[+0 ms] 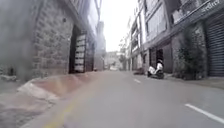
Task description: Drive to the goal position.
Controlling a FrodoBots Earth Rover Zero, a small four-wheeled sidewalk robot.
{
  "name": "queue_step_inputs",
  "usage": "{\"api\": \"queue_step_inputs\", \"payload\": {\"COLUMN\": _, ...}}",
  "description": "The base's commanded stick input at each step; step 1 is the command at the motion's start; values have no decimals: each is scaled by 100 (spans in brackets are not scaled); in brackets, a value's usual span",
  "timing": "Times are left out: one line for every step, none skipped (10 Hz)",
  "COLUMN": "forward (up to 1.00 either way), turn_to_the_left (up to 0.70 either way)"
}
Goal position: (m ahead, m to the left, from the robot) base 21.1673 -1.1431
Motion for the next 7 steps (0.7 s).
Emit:
{"api": "queue_step_inputs", "payload": {"forward": 100, "turn_to_the_left": 6}}
{"api": "queue_step_inputs", "payload": {"forward": 100, "turn_to_the_left": 6}}
{"api": "queue_step_inputs", "payload": {"forward": 100, "turn_to_the_left": 6}}
{"api": "queue_step_inputs", "payload": {"forward": 100, "turn_to_the_left": 6}}
{"api": "queue_step_inputs", "payload": {"forward": 100, "turn_to_the_left": 6}}
{"api": "queue_step_inputs", "payload": {"forward": 100, "turn_to_the_left": 6}}
{"api": "queue_step_inputs", "payload": {"forward": 100, "turn_to_the_left": 6}}
